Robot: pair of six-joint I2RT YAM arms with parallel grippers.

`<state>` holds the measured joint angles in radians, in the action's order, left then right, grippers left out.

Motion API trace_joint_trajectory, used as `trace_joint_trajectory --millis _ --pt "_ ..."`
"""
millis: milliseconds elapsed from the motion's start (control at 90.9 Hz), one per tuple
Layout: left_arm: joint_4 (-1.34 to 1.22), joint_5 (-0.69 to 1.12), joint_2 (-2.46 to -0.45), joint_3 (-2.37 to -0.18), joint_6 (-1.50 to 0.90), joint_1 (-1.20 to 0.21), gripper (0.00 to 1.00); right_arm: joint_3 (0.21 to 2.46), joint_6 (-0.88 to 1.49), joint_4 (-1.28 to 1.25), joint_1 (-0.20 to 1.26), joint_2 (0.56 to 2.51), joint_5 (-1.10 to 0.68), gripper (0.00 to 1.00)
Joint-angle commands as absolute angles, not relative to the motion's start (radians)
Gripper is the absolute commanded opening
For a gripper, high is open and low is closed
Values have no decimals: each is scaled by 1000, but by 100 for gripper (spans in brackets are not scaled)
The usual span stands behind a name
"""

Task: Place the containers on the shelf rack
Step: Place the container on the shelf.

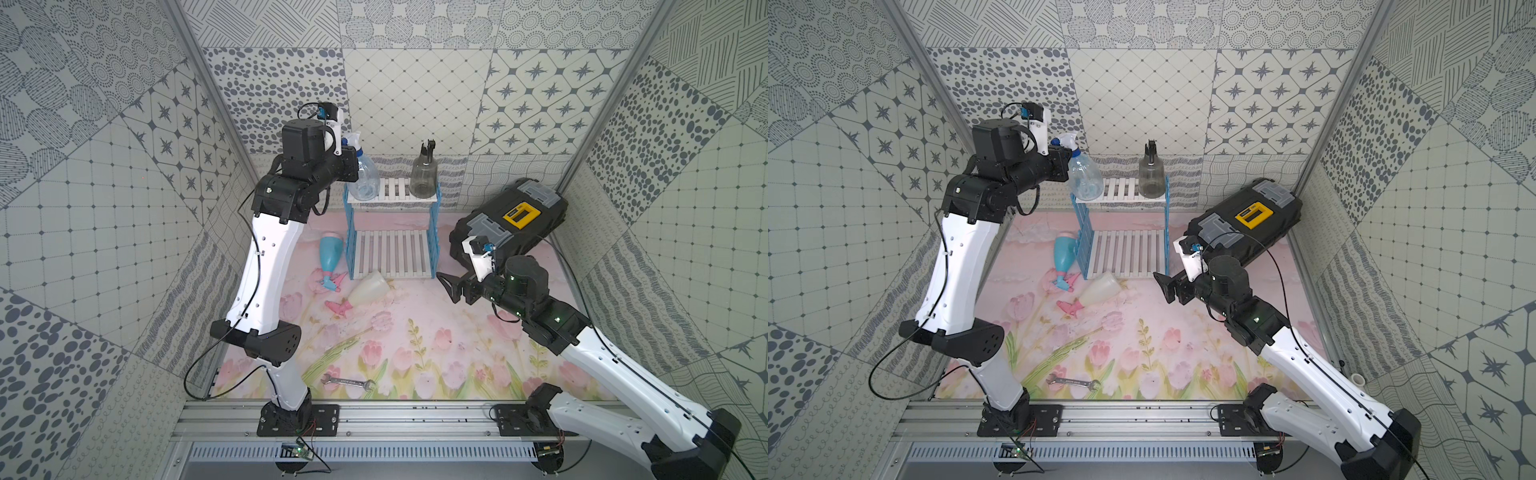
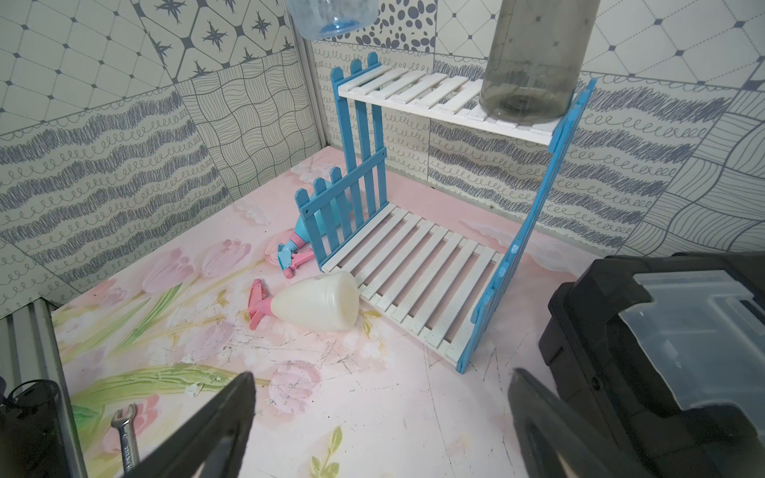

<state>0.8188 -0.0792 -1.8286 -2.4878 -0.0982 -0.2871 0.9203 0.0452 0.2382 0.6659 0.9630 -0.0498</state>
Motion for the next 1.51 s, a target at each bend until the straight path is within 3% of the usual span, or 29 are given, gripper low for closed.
trace_joint_trajectory --millis 0,858,1353,1497 --pt "730 -105 -1900 -2529 -45 -293 0 930 61 210 664 969 -35 97" --pt "641 -98 -2055 -2540 -31 -233 0 931 103 210 681 1041 -43 97" --pt "629 -91 -2055 -2538 -27 -227 40 936 110 210 685 1062 -43 97" --pt "634 -88 -2046 -2539 -28 -227 62 932 112 210 687 1054 -38 97"
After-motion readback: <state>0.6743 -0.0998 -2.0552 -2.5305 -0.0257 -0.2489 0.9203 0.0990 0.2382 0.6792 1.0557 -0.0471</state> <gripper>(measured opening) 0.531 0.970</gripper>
